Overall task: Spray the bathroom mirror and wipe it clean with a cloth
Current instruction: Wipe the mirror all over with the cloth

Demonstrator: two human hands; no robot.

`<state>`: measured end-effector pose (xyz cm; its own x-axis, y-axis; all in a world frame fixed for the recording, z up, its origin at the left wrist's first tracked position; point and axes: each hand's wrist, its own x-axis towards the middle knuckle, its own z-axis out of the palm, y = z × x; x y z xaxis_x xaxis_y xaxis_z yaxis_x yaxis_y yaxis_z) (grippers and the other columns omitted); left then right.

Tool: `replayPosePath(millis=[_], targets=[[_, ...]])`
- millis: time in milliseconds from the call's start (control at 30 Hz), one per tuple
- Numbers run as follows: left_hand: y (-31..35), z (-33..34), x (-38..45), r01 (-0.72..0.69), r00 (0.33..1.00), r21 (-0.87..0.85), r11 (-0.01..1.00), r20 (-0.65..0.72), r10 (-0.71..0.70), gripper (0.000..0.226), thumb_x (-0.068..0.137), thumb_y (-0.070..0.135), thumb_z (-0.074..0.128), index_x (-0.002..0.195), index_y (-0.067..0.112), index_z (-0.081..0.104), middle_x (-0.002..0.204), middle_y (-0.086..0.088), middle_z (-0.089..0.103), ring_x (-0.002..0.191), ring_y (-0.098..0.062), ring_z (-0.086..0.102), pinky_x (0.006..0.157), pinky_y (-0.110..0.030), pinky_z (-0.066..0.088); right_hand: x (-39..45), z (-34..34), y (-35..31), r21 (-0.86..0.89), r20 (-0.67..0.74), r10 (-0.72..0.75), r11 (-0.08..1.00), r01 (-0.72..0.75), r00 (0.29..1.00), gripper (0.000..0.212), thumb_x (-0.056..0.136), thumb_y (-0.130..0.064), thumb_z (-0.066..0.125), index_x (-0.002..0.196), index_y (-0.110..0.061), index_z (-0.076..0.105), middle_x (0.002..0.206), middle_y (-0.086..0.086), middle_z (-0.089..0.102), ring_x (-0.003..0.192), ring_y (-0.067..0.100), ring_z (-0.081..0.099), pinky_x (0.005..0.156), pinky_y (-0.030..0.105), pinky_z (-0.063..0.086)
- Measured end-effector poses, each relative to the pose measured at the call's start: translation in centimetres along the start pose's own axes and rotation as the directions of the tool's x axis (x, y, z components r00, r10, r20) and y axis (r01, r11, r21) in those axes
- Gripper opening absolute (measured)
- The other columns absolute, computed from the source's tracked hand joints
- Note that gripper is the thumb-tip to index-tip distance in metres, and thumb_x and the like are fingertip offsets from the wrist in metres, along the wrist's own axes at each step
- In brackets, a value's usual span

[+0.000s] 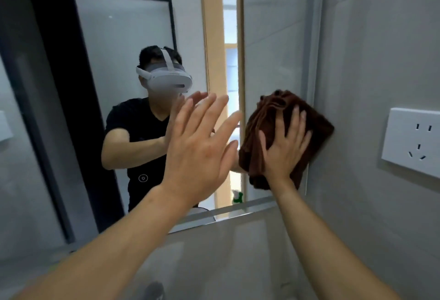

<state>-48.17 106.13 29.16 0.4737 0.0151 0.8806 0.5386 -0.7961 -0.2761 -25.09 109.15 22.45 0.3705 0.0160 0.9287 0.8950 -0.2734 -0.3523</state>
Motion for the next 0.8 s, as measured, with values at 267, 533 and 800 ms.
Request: replayPosePath(millis=[267, 533, 800], targets=[[-0.8, -0.4, 3.0, 0.047, 0.995, -0.021, 0.999, -0.088, -0.049, 0.046, 0.099, 0.032, 0.047, 0.142, 0.018, 0.054, 0.155, -0.010, 0.043, 0.148, -0.027, 0.031, 0.123, -0.051, 0.015, 6.2, -0.2, -1.5, 0.011, -0.092, -0.114, 0.993, 0.115, 0.989, 0.066, 0.098, -0.056, 0.043, 0.154, -0.023, 0.038, 0.162, 0.011, 0.031, 0.152, 0.031, 0.025, 0.120, 0.056, 0.019], [0.1, 1.9, -0.5, -0.037, 0.999, -0.004, 0.999, 0.010, 0.037, 0.049, 0.100, 0.036, 0.045, 0.147, 0.022, 0.051, 0.159, -0.013, 0.036, 0.151, -0.029, 0.027, 0.120, -0.059, 0.017, -6.1, 1.0, 3.3, -0.017, 0.028, 0.104, 0.994, -0.104, 0.994, 0.064, 0.098, -0.049, 0.043, 0.152, -0.015, 0.038, 0.162, 0.016, 0.029, 0.151, 0.034, 0.023, 0.117, 0.060, 0.025], [-2.7, 0.9, -4.1, -0.017, 0.999, 0.016, 1.000, 0.030, 0.017, 0.048, 0.101, 0.035, 0.044, 0.147, 0.021, 0.051, 0.159, -0.013, 0.036, 0.151, -0.030, 0.028, 0.118, -0.062, 0.019, -13.0, 2.2, 0.3, -0.041, 0.022, 0.368, 0.930, -0.367, 0.930, 0.065, 0.103, -0.054, 0.030, 0.150, -0.011, 0.043, 0.159, 0.019, 0.033, 0.149, 0.038, 0.029, 0.117, 0.063, 0.025]])
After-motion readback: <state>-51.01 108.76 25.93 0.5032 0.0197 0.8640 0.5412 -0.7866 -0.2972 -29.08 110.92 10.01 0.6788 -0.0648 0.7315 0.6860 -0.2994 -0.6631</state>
